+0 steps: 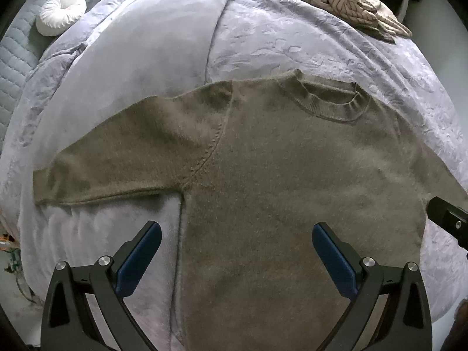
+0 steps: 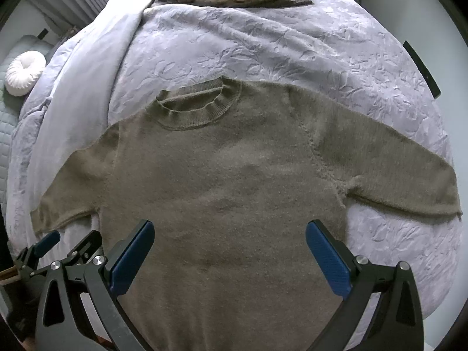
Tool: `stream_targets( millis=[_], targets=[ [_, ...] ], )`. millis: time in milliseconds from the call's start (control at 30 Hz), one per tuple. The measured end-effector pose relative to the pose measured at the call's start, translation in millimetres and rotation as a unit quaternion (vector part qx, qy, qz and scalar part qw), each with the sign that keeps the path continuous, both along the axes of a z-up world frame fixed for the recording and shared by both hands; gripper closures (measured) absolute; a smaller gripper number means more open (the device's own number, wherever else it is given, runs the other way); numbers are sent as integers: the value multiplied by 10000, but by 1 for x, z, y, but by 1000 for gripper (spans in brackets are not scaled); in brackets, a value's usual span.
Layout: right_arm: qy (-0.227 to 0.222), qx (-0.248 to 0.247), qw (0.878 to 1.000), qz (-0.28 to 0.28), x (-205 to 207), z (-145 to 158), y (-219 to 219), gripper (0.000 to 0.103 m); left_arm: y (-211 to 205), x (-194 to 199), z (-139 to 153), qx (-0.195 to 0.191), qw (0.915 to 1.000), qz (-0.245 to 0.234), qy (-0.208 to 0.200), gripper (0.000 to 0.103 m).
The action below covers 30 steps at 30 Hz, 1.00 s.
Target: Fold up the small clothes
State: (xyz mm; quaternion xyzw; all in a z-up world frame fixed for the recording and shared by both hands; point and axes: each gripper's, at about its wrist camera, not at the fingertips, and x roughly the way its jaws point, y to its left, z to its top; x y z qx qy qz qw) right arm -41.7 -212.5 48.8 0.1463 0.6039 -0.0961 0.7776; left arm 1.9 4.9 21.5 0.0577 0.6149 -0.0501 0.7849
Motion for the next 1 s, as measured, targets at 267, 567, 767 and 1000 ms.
stream_targets(
  millis=[267,567,767,1000],
  targets=[
    [5,-35,10000,16,0,2,-2,0,0,1,1,11,10000,0,-32,0],
    [9,-83,10000,44,3,4,-5,0,0,1,2,8,10000,39,-17,0],
    [4,-35,10000,27,3,2,-4,0,3,2,1,-1,10000,43,-23,0],
    [15,-62,10000,33,4,1,1,0,6,3,0,-15,10000,86,-8,0]
  ],
)
